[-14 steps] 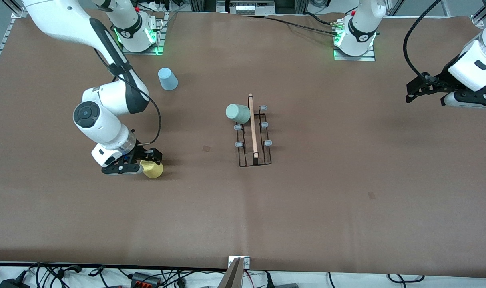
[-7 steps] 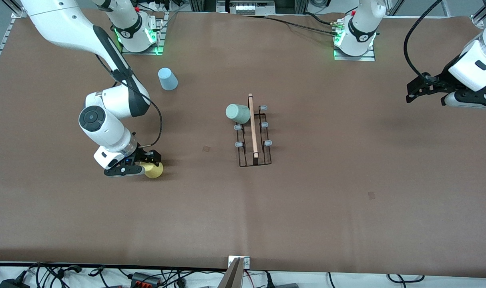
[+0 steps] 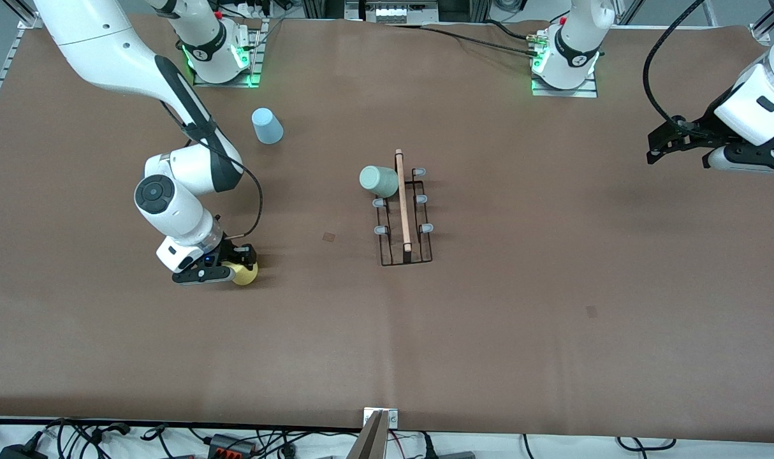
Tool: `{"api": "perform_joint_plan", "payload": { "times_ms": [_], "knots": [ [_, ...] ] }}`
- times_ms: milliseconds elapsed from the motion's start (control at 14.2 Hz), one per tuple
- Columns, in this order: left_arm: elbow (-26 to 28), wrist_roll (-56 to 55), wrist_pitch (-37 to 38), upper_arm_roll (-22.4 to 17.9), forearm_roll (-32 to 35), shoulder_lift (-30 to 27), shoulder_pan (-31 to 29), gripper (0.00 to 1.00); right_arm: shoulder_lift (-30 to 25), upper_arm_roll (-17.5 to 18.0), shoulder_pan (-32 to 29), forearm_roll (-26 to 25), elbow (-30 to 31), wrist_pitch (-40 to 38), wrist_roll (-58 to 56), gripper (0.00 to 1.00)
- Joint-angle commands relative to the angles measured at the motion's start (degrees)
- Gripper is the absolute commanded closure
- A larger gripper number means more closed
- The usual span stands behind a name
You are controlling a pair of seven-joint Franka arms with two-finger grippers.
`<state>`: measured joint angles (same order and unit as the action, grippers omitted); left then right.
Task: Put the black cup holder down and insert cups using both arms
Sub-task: 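Grasp the yellow cup with the right gripper, then carry the yellow cup to the rack and lower it onto a peg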
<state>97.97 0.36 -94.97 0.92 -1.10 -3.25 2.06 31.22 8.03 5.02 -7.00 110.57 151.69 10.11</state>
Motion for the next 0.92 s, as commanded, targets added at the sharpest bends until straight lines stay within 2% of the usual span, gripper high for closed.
{"api": "perform_joint_plan", "payload": {
  "times_ms": [0, 212, 353, 423, 564, 776, 846],
  "knots": [
    [-1.3, 0.2, 0.7, 0.1, 1.2, 0.5, -0.1, 0.00, -7.0, -0.2, 0.3, -0.6, 1.3, -8.0, -0.5, 0.91],
    [-1.3, 0.2, 0.7, 0.1, 1.2, 0.5, -0.1, 0.00, -12.5, 0.2, 3.8, 0.4, -1.9, -17.6, 5.6, 0.98],
    [-1.3, 0.2, 0.6, 0.1, 1.2, 0.6, -0.1, 0.00, -12.6, 2.3, 6.7, 0.5, -7.3, -23.9, 17.0, 0.99],
    [-1.3, 0.2, 0.7, 0.1, 1.2, 0.5, -0.1, 0.00, -12.4, 3.7, 8.6, 0.5, -9.0, -24.5, 23.9, 0.99],
    [-1.3, 0.2, 0.7, 0.1, 1.2, 0.5, -0.1, 0.00, -10.5, 3.9, 14.1, 0.3, -11.9, -24.2, 38.5, 0.98],
    [-1.3, 0.2, 0.7, 0.1, 1.2, 0.5, -0.1, 0.00, -5.0, 3.9, 21.6, 0.4, -21.6, -25.4, 54.4, 0.98],
    [-1.3, 0.2, 0.7, 0.1, 1.2, 0.5, -0.1, 0.00, -3.5, 4.0, 22.7, 0.1, -22.9, -25.3, 58.5, 0.98]
  ]
}}
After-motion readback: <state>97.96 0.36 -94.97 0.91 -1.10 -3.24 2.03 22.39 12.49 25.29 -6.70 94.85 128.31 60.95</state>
